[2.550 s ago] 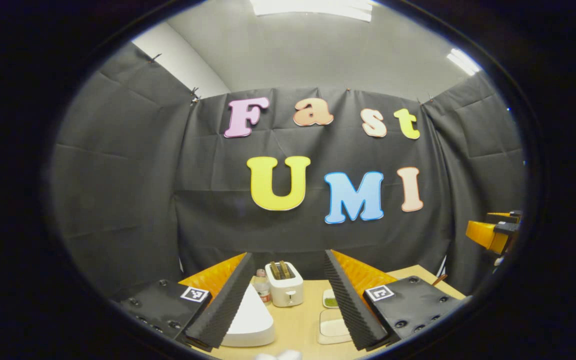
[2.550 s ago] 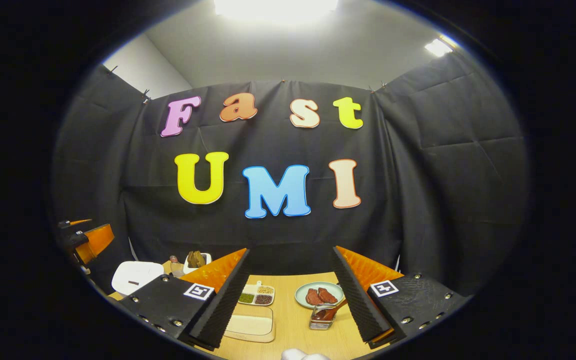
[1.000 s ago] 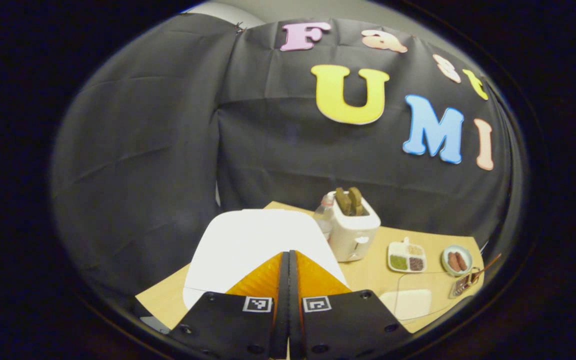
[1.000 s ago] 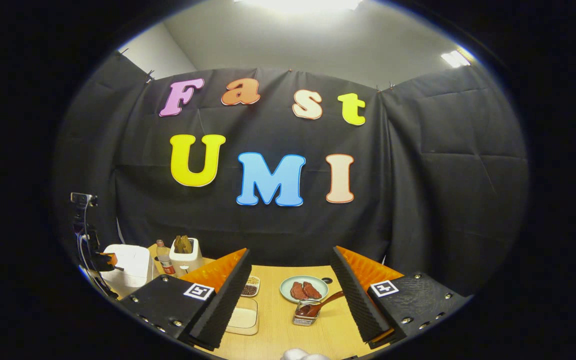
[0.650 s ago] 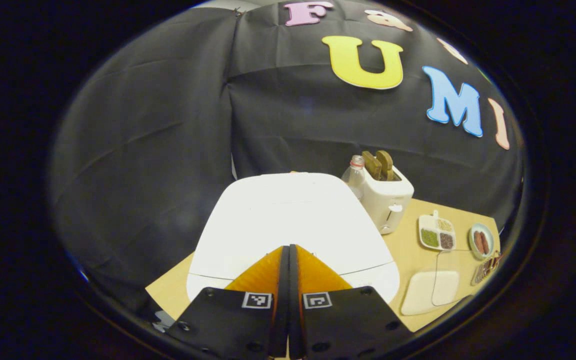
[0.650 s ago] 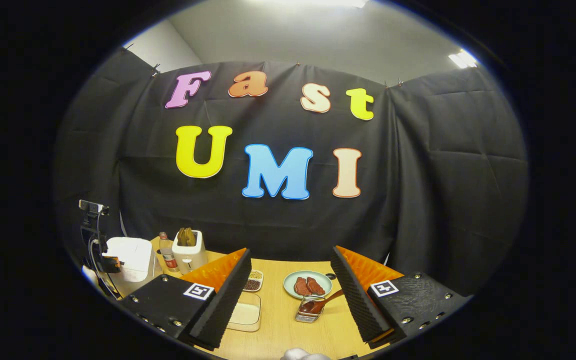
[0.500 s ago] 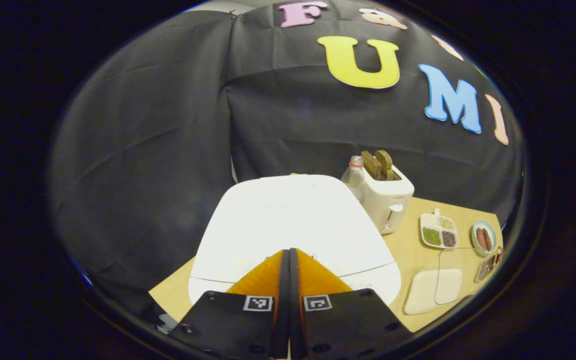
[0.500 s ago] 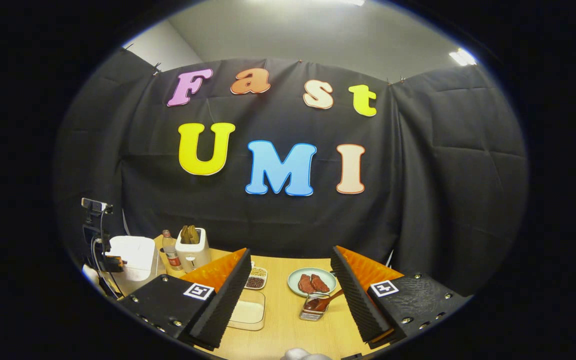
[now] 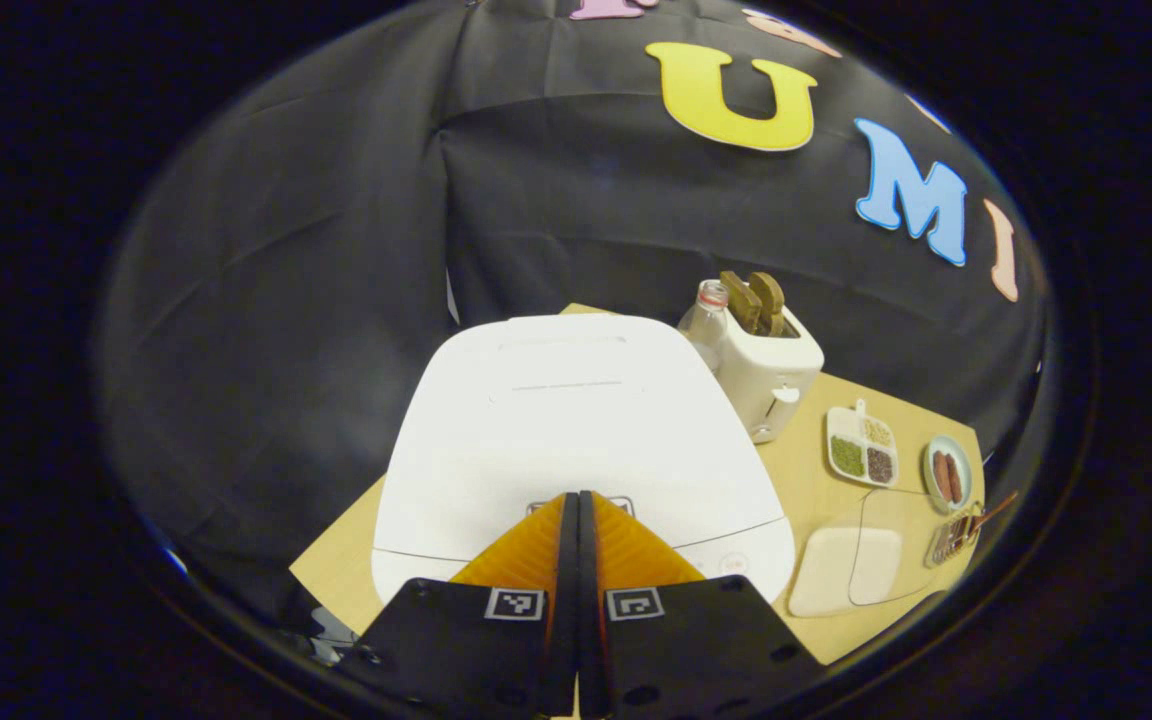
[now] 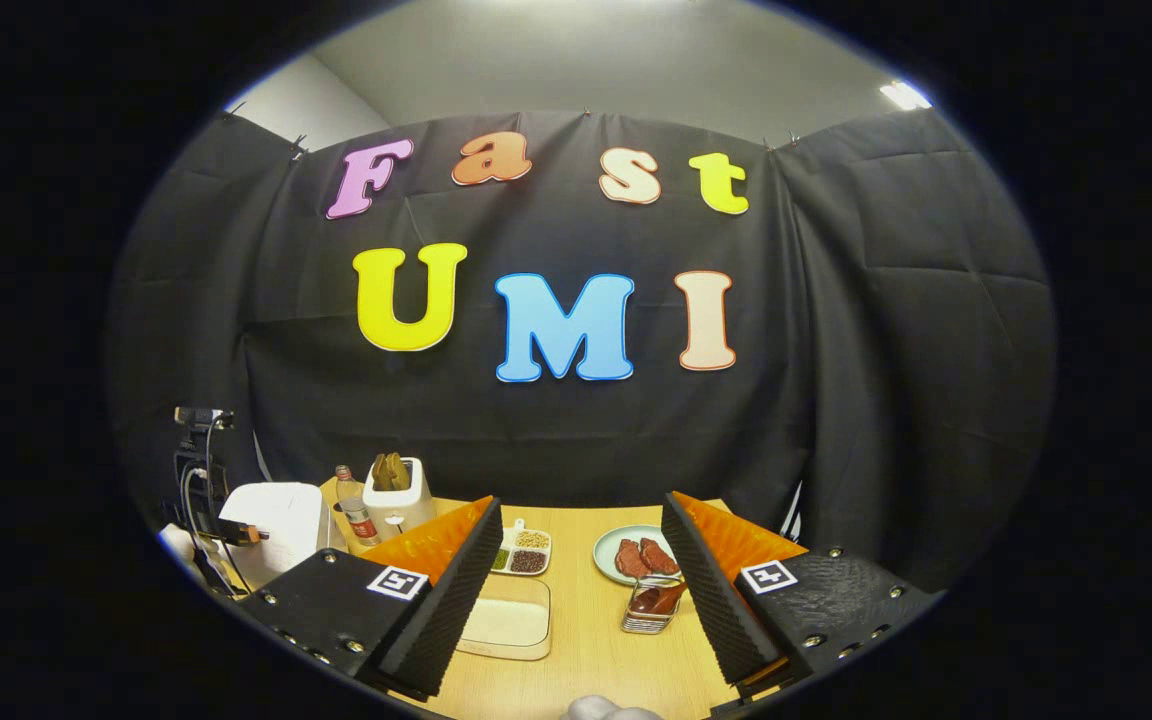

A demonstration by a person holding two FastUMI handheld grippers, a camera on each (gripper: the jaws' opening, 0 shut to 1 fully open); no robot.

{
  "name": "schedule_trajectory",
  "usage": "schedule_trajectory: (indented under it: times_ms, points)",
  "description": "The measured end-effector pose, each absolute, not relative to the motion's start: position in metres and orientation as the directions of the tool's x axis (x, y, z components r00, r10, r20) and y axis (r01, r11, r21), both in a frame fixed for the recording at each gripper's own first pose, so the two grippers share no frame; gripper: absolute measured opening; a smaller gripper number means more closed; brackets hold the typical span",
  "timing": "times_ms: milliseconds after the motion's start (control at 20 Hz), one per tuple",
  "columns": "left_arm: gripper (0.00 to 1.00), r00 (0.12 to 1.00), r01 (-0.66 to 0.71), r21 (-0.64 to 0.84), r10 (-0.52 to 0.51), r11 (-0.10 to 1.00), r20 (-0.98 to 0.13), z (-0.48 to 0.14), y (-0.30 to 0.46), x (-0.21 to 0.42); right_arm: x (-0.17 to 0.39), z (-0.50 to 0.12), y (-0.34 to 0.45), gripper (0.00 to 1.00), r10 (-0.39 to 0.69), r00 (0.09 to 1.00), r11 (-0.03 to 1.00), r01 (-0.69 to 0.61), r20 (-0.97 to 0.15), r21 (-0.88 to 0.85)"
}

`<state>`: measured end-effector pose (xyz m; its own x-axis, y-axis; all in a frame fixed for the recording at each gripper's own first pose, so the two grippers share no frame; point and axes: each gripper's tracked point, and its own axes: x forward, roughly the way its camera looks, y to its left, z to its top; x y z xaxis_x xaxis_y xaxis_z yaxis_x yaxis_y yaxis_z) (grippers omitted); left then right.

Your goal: Close the left gripper, press the button to open the rice cooker; take a wooden spoon from the chopstick holder with the right hand, scoop a spoonful of rice and pour it into the rice cooker, then put the wooden spoon back into the chopstick holder.

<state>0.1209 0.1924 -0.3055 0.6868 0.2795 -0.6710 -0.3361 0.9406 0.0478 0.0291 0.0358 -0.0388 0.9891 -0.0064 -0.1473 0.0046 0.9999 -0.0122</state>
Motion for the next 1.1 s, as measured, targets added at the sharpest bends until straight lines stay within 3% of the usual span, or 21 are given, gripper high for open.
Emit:
schedule_trajectory:
  times_ms: [150,300,450,750,850,950,1050,1100]
  points:
    - [0.09,0.739,-0.334,0.113,0.334,0.936,-0.585,-0.281,0.192,0.126,0.029,-0.038,0.027,0.98,-0.028,0.991,0.999,0.026,-0.131,-0.018]
    - [0.09,0.878,-0.357,0.169,0.392,0.919,-0.275,-0.186,0.186,0.138,0.028,-0.035,0.023,0.98,-0.039,0.993,0.999,0.035,-0.111,-0.038]
    - [0.1,0.942,-0.322,0.108,0.33,0.941,-0.064,-0.09,0.151,0.122,0.026,-0.025,0.018,0.98,-0.05,0.996,0.998,0.048,-0.072,-0.031]
    - [0.12,0.987,-0.162,0.072,0.16,0.984,0.036,-0.02,0.081,0.077,0.027,-0.021,0.012,0.98,-0.059,0.997,0.998,0.057,-0.052,-0.03]
    - [0.28,0.997,-0.077,0.054,0.075,0.996,0.026,-0.021,0.058,0.066,0.026,-0.02,0.01,0.98,-0.062,0.997,0.998,0.061,-0.049,-0.023]
    - [0.63,0.999,-0.033,0.033,0.033,0.999,0.007,-0.028,0.048,0.061,0.025,-0.019,0.006,0.98,-0.071,0.997,0.997,0.07,-0.04,-0.022]
    - [0.99,0.998,-0.067,0.015,0.066,0.998,0.022,-0.031,0.053,0.054,0.025,-0.024,0.001,0.98,-0.083,0.996,0.996,0.082,-0.038,-0.025]
    - [0.98,0.997,-0.078,0.019,0.077,0.997,0.03,-0.03,0.056,0.051,0.026,-0.027,-0.001,0.98,-0.087,0.995,0.996,0.086,-0.044,-0.026]
